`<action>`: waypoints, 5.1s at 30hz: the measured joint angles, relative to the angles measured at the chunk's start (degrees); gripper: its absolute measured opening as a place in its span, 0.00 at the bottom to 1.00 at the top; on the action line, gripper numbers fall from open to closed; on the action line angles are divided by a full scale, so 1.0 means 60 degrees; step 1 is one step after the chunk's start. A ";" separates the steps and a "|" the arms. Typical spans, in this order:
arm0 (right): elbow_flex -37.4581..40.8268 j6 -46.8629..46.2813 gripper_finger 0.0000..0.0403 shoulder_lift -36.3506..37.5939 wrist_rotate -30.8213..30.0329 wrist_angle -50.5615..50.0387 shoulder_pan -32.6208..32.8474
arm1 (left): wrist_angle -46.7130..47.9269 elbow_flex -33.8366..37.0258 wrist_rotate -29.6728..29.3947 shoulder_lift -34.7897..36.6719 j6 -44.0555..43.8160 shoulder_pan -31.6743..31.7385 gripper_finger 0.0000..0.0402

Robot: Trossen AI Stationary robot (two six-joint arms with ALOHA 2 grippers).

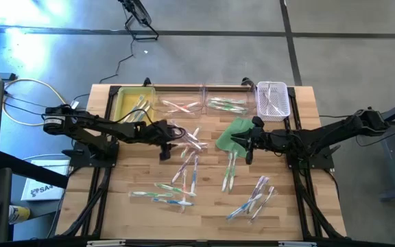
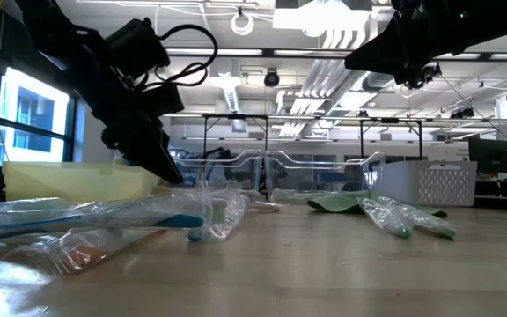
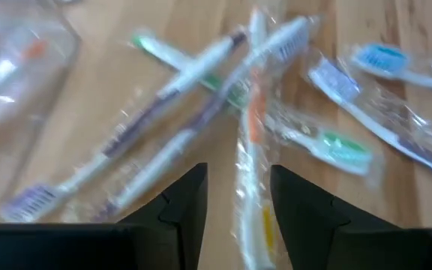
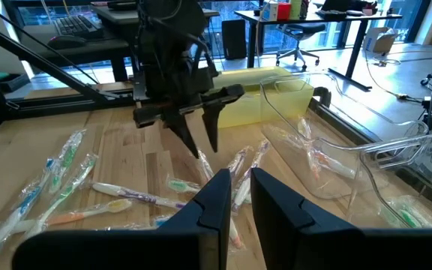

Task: Pick & Place Toothbrushes
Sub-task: Put the orange toothbrush into the left transparent bin

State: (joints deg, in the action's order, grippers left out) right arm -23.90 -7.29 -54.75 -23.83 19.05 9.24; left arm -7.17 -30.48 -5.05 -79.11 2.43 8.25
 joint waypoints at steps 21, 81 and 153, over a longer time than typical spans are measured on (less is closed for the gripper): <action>0.0000 0.0215 0.11 -0.0003 -0.0004 -0.0044 -0.0002 | -0.0375 0.0004 0.0695 -0.1210 -0.0246 0.0000 0.35; 0.0000 0.0219 0.11 -0.0003 -0.0001 -0.0082 0.0000 | -0.5184 0.0007 0.2604 -0.1421 -0.0166 -0.0002 0.03; 0.0000 0.0255 0.11 -0.0003 -0.0003 -0.0084 0.0001 | 0.1662 -0.2242 0.0947 0.2037 0.2742 0.4724 0.03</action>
State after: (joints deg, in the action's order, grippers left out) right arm -23.90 -5.76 -54.76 -23.85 18.55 9.25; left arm 2.80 -43.93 0.63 -66.89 18.88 36.59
